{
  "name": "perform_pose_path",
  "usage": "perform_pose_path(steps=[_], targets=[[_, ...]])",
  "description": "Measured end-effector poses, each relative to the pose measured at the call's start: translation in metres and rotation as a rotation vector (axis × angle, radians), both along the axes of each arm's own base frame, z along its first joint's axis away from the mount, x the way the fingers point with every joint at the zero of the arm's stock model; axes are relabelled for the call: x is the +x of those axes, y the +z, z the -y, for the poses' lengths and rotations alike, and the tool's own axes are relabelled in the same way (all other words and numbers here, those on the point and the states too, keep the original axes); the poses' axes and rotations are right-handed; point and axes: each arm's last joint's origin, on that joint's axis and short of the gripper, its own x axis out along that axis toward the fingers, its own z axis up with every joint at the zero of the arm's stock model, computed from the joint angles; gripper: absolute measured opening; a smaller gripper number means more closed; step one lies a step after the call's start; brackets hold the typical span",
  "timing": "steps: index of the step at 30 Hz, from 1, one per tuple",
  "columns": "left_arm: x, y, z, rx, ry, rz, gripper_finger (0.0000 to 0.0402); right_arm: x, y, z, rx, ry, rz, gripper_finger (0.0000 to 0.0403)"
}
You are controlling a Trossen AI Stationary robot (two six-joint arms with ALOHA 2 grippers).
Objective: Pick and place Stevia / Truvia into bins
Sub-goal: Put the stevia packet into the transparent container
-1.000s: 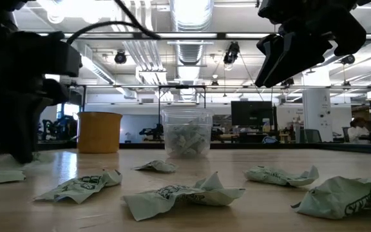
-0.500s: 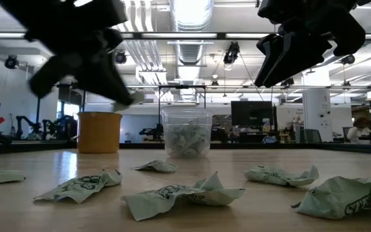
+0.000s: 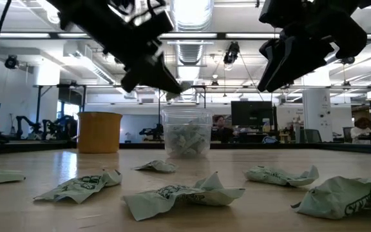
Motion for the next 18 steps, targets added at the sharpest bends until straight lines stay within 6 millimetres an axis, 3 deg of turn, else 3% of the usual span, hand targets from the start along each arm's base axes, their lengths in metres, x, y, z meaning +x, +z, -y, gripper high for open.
perform_pose_path(steps=[6, 12, 18], targets=[[0.006, -0.006, -0.025, -0.059, 0.002, -0.012, 0.0002, -0.002, -0.004, 0.001, 0.027, -0.036, -0.008, 0.0146], [0.006, -0.008, -0.033, -0.063, 0.016, -0.019, 0.0006, -0.003, -0.005, 0.001, 0.055, -0.071, -0.005, 0.0146], [0.007, -0.009, -0.032, -0.075, -0.043, -0.036, 0.0078, -0.004, -0.008, 0.001, 0.09, -0.115, -0.007, 0.0146]])
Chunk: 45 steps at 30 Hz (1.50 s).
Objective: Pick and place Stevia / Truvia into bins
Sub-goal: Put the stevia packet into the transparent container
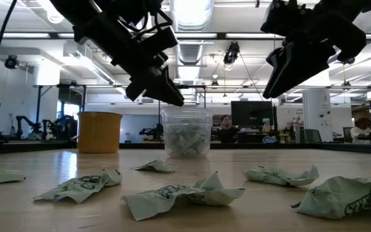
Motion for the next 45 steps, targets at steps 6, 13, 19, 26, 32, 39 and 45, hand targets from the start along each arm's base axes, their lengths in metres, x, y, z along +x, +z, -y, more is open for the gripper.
perform_pose_path(steps=[6, 13, 19, 26, 32, 39, 45], targets=[[-0.001, 0.003, 0.0, 0.004, 0.008, 0.01, 0.0163, -0.005, -0.004, -0.002, 0.101, -0.031, -0.058, 0.0146], [-0.005, 0.012, 0.003, 0.002, 0.0, 0.03, 0.02, -0.024, -0.011, -0.023, 0.328, -0.183, -0.208, 0.0146], [-0.011, 0.01, 0.004, 0.005, -0.005, -0.031, 0.0202, -0.043, -0.012, -0.058, 0.398, -0.227, -0.244, 0.0146], [-0.014, 0.011, 0.004, 0.01, -0.008, -0.054, 0.0202, -0.072, -0.012, -0.097, 0.345, -0.165, -0.179, 0.0146], [-0.016, 0.017, 0.004, 0.024, -0.02, -0.028, 0.0202, -0.095, -0.022, -0.123, 0.267, -0.107, -0.141, 0.0146], [-0.016, 0.018, 0.003, 0.024, -0.019, -0.028, 0.0202, -0.112, -0.049, -0.14, 0.203, -0.164, -0.201, 0.0138], [-0.016, 0.018, 0.003, 0.024, -0.019, -0.028, 0.0202, -0.121, -0.064, -0.142, 0.148, -0.259, -0.237, 0.0125]])
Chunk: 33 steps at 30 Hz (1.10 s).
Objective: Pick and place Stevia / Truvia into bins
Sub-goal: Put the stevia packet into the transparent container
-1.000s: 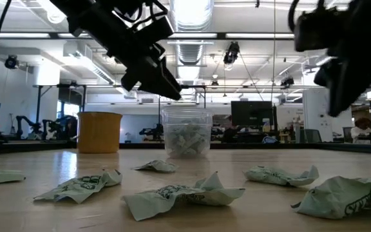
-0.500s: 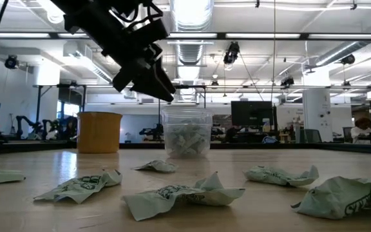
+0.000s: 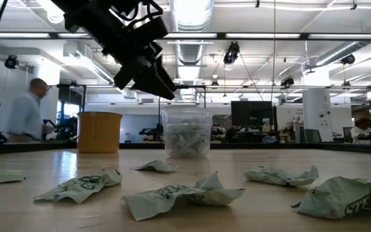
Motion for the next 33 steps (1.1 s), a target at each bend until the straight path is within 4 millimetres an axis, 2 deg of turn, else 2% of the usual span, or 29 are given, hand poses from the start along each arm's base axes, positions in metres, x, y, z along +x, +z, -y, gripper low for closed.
perform_pose_path(steps=[13, 26, 33], targets=[[0.0, -0.001, 0.0, 0.0, -0.001, -0.004, 0.0202, -0.001, 0.001, 0.0, -0.002, -0.012, -0.005, 0.0098], [-0.001, -0.003, 0.0, -0.002, -0.003, -0.01, 0.0202, -0.02, 0.001, -0.009, 0.065, -0.087, -0.024, 0.0072], [-0.001, -0.003, 0.0, -0.002, -0.003, -0.011, 0.0202, -0.024, -0.006, -0.011, 0.052, -0.116, -0.032, 0.0068]])
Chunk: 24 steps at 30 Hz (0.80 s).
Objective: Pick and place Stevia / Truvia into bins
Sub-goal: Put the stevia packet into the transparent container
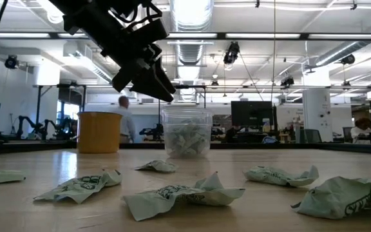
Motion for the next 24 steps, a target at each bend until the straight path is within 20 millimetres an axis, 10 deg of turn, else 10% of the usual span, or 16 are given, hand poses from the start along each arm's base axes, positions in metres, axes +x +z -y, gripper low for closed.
perform_pose_path(steps=[24], targets=[[0.0, 0.0, -0.0002, 0.0, 0.001, 0.001, 0.0202, -0.0015, -0.0077, 0.0005, -0.033, -0.006, -0.066, 0.001]])
